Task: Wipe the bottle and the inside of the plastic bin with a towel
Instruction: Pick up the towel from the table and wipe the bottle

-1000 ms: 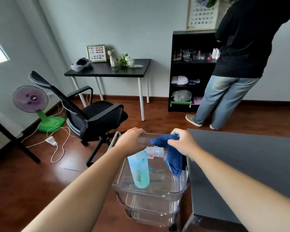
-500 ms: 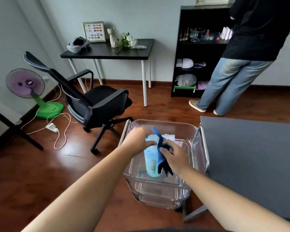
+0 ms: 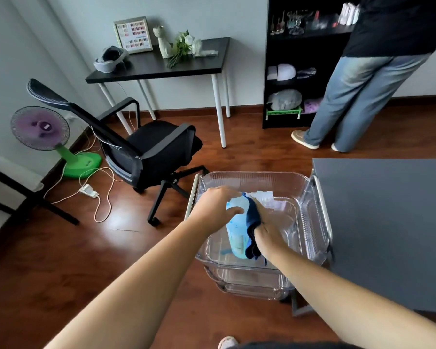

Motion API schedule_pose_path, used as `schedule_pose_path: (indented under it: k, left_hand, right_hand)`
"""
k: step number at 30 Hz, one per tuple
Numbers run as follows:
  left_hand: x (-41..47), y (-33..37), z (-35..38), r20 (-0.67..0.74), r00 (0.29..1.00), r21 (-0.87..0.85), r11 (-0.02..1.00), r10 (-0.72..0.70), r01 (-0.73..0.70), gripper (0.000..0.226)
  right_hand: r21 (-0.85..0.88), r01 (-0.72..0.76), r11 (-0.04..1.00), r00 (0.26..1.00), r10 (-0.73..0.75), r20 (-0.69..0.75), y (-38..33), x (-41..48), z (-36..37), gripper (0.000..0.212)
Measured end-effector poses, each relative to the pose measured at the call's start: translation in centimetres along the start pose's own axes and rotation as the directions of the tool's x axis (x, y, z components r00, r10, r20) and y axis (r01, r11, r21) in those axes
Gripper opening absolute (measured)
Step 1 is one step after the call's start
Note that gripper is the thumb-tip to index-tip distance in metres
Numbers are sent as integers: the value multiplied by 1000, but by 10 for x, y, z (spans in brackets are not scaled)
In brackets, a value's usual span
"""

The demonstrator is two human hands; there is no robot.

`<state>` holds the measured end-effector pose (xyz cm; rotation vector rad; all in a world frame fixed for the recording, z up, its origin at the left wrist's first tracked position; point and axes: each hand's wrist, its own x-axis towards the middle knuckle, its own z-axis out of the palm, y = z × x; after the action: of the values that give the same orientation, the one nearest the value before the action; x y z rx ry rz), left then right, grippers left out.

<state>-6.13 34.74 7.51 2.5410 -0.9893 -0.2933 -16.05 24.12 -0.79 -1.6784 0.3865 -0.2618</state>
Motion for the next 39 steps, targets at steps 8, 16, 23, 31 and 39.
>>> schedule_pose_path:
  k: [8, 16, 23, 31, 39]
  left_hand:
    - [-1, -1, 0, 23, 1000, -22, 1000, 22, -21, 44]
    - [-1, -6, -1, 6, 1000, -19, 1000, 5, -4, 43]
    - [-4, -3, 0, 22, 999, -37, 999, 28, -27, 44]
    - [-5, -4, 1, 8, 1000, -27, 999, 22, -22, 44]
    - [-2, -4, -2, 26, 998, -8, 999, 49, -49, 42]
  right_hand:
    - [254, -42, 966, 989, 77, -129, -3, 11, 12, 30]
    - [131, 58, 990, 995, -47, -85, 7, -11, 11, 43]
    - [112, 44, 993, 990, -29, -135, 7, 0, -4, 35]
    - [-142, 140, 980, 988, -147, -46, 24, -6, 5, 44]
    - [-15, -106, 994, 992, 107, 71, -3, 45, -1, 36]
